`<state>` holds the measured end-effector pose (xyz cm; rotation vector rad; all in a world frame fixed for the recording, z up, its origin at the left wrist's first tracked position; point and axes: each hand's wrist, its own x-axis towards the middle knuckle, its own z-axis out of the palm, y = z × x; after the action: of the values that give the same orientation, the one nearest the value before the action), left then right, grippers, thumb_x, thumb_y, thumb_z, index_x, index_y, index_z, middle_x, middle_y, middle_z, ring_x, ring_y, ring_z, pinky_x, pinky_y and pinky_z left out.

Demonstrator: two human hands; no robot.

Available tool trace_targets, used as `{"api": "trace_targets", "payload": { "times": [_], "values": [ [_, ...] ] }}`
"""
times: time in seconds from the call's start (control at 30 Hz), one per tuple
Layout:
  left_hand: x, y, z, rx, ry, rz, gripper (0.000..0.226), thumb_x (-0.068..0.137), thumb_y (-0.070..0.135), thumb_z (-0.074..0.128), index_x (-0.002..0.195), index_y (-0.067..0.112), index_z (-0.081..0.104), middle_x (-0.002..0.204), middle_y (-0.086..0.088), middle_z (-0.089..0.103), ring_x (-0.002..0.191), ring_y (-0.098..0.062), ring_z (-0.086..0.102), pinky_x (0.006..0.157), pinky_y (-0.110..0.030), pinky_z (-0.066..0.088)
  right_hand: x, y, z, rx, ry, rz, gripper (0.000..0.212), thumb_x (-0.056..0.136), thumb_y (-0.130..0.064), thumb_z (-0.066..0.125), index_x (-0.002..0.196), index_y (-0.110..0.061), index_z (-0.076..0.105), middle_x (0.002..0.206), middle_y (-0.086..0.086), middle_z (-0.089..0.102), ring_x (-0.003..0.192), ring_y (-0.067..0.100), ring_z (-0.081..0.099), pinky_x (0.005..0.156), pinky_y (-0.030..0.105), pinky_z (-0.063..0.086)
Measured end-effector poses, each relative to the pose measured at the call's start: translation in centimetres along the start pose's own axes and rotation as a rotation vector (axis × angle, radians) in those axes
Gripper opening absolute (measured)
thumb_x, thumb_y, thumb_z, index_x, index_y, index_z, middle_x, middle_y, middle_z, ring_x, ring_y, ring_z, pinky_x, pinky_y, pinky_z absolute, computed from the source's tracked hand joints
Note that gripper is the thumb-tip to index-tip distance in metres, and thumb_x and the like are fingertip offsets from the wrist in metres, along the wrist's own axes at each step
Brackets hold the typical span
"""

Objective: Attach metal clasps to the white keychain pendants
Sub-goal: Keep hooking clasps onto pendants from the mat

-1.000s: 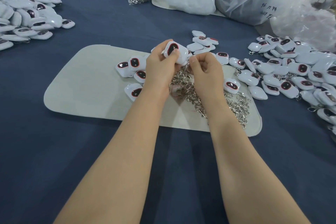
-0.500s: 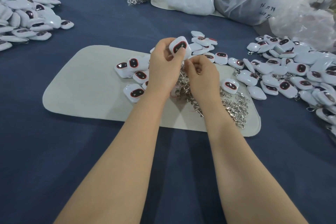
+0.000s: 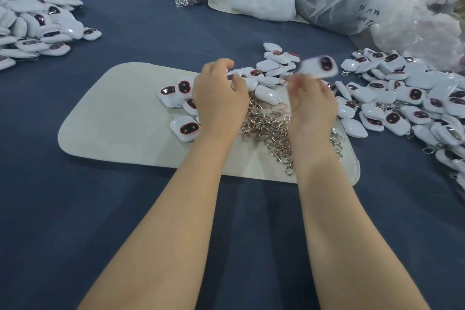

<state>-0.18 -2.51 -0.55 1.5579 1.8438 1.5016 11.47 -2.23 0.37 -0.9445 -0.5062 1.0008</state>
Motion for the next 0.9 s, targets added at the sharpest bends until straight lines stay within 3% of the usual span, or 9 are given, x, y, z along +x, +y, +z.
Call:
{"api": "trace_targets", "payload": {
  "times": [0.07,0.13,0.23,0.3,0.43,0.53,0.63,0.77,0.9],
  "values": [
    [0.2,-0.7,0.0,0.233,0.012,0.011,0.033,0.091,0.022,0.05,0.123,0.018,0.057,0.133,-0.003,0.051,0.124,-0.024,0.044,0.106,-0.039,0.029,0.7,-0.8,-0.8,0.18,0.045,0.031,0.017,0.096,0.002,0.043,0.113,-0.003,0.046,0.101,0.013,0.056,0.091,0.019,0.061,0.091,0.025,0.052],
    [0.1,-1.2,0.1,0.38,-0.056,-0.04,0.038,0.089,0.026,0.051,0.127,0.02,0.053,0.143,-0.004,0.04,0.135,-0.026,0.03,0.114,-0.048,0.015,1.1,-0.8,-1.1,0.027,0.043,0.06,0.022,0.1,-0.004,0.034,0.122,-0.002,0.038,0.122,0.023,0.048,0.114,0.029,0.055,0.106,0.03,0.04],
    [-0.2,-1.6,0.3,0.502,-0.179,-0.079,0.042,0.088,0.028,0.052,0.129,0.018,0.049,0.148,-0.009,0.032,0.141,-0.028,0.016,0.115,-0.053,0.004,0.4,0.2,-0.7,-0.653,0.038,-0.179,0.036,0.096,-0.007,0.04,0.132,-0.004,0.045,0.129,0.009,0.055,0.12,0.019,0.051,0.105,0.024,0.036],
    [-0.2,-1.8,0.3,0.551,-0.229,-0.066,0.041,0.089,0.026,0.051,0.129,0.017,0.049,0.146,-0.008,0.036,0.144,-0.03,0.01,0.114,-0.057,0.001,0.0,1.1,-0.5,-1.063,-0.108,-0.362,0.038,0.095,-0.01,0.044,0.132,-0.011,0.048,0.132,0.002,0.054,0.122,0.015,0.047,0.099,0.015,0.029],
    [-0.3,-1.5,0.6,0.537,-0.256,-0.042,0.042,0.089,0.023,0.048,0.131,0.019,0.049,0.141,-0.004,0.044,0.145,-0.031,0.006,0.112,-0.059,-0.005,0.0,2.7,-0.8,-1.609,-0.376,-0.392,0.043,0.095,-0.02,0.042,0.138,-0.016,0.041,0.143,0.007,0.043,0.133,0.028,0.036,0.11,0.045,0.028],
    [-0.4,-1.3,0.8,0.509,-0.237,0.022,0.041,0.091,0.025,0.047,0.132,0.02,0.049,0.14,-0.003,0.045,0.143,-0.029,0.013,0.114,-0.055,-0.001,0.2,2.6,-0.7,-1.606,-0.307,-0.365,0.039,0.094,-0.025,0.047,0.132,-0.019,0.047,0.135,0.008,0.046,0.122,0.031,0.045,0.102,0.044,0.036],
    [-0.2,-1.0,1.1,0.281,-0.213,0.14,0.038,0.092,0.018,0.048,0.13,0.015,0.051,0.137,-0.006,0.048,0.134,-0.027,0.032,0.113,-0.035,0.021,0.3,2.5,-0.8,-1.556,-0.257,-0.403,0.028,0.097,-0.029,0.047,0.119,-0.02,0.059,0.121,0.004,0.057,0.11,0.027,0.052,0.097,0.04,0.04],
    [-0.3,0.0,0.9,-0.125,-0.236,0.046,0.038,0.095,0.019,0.049,0.133,0.013,0.049,0.135,-0.004,0.05,0.119,-0.016,0.05,0.101,-0.023,0.036,0.0,1.7,-0.3,-1.051,-0.202,-0.397,0.022,0.098,-0.026,0.045,0.101,-0.017,0.064,0.096,0.0,0.067,0.087,0.016,0.058,0.08,0.026,0.042],
    [-0.3,0.6,0.8,-0.329,-0.301,-0.1,0.031,0.094,0.03,0.056,0.121,0.015,0.057,0.119,0.0,0.063,0.106,-0.011,0.058,0.098,-0.031,0.045,-0.8,1.1,0.4,-0.713,-0.266,-0.272,0.012,0.093,-0.026,0.055,0.081,-0.024,0.054,0.065,-0.006,0.066,0.064,0.011,0.062,0.071,0.033,0.051]
  ]
}}
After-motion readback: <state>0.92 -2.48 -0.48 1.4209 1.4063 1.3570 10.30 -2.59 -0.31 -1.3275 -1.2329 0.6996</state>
